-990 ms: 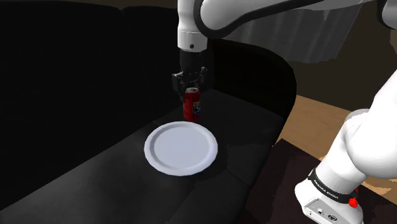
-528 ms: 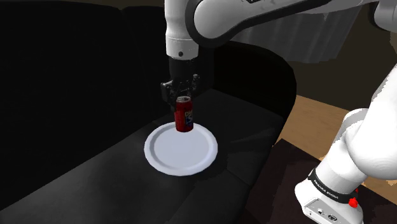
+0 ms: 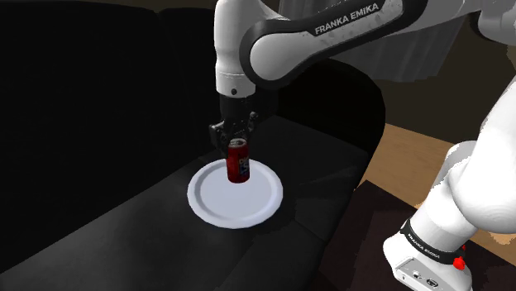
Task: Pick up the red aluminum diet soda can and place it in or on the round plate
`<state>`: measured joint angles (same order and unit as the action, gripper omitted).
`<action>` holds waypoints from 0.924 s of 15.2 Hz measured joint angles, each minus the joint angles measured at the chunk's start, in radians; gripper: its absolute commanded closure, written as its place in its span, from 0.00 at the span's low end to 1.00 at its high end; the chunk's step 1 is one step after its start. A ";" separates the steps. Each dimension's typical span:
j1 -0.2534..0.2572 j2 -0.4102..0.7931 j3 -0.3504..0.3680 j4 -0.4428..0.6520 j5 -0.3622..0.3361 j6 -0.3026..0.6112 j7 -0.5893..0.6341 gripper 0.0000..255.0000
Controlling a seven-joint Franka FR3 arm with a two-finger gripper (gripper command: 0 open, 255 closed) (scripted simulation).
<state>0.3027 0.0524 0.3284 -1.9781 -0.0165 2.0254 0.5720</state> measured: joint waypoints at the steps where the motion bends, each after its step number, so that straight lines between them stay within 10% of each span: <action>1: 0.000 0.004 0.000 -0.004 -0.002 0.008 0.001 1.00; 14: 0.002 0.041 -0.001 -0.068 -0.016 0.107 0.011 1.00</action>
<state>0.3050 0.0929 0.3278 -2.0460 -0.0329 2.1320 0.5832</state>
